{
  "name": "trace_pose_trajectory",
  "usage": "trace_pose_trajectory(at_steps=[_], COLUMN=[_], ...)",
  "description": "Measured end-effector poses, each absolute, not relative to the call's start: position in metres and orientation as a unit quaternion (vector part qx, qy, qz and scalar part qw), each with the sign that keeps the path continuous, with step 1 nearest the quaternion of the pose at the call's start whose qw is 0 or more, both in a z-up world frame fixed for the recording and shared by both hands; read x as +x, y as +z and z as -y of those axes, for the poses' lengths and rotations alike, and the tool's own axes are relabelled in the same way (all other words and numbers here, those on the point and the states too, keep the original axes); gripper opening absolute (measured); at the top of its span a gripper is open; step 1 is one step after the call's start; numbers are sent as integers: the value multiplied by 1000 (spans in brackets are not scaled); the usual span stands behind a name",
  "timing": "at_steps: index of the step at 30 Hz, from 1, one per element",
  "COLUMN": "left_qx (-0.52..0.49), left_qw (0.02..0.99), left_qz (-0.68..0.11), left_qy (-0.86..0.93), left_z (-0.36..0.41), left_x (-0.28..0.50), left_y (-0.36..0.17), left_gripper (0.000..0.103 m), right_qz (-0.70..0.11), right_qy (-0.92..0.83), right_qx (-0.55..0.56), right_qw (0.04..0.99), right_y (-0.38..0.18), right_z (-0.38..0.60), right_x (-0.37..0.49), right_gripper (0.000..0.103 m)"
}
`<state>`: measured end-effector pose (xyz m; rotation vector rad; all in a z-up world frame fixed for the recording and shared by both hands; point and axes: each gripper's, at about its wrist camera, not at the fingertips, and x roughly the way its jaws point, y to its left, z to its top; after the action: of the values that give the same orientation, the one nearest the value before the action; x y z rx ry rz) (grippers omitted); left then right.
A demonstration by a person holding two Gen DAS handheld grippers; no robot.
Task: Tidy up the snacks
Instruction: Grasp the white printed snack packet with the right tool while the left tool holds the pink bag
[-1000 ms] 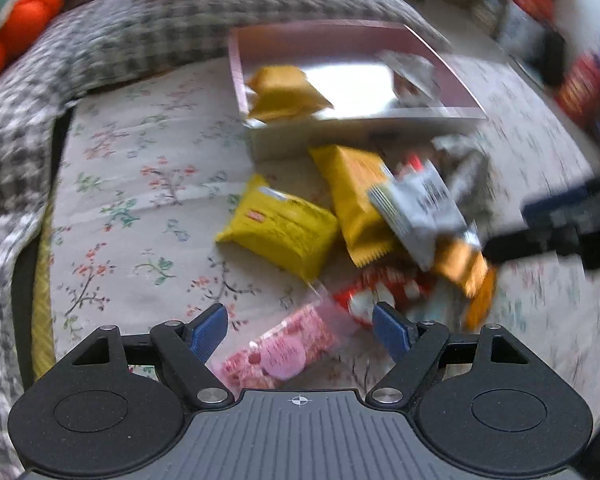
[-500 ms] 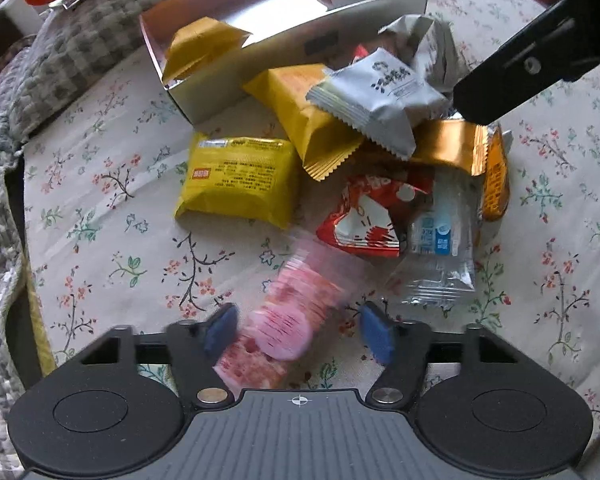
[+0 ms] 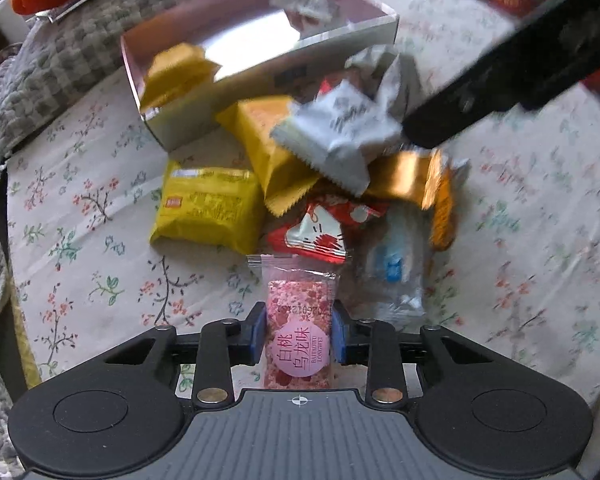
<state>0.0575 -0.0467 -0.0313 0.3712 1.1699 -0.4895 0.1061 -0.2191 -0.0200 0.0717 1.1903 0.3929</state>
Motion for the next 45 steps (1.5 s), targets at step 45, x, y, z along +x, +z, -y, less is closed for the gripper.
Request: trace_pose_trajectory(at_steps=[45], left_qx=[-36], left_qw=[889], left_qz=[-435], left_qy=[-140], left_z=[1], left_x=[72], left_y=[52], left_gripper=[29], right_qz=[-542], right_qy=[176], right_qx=[48], right_qw=[820], right_y=[-19], right_z=[222], right_x=[109], right_gripper=[63])
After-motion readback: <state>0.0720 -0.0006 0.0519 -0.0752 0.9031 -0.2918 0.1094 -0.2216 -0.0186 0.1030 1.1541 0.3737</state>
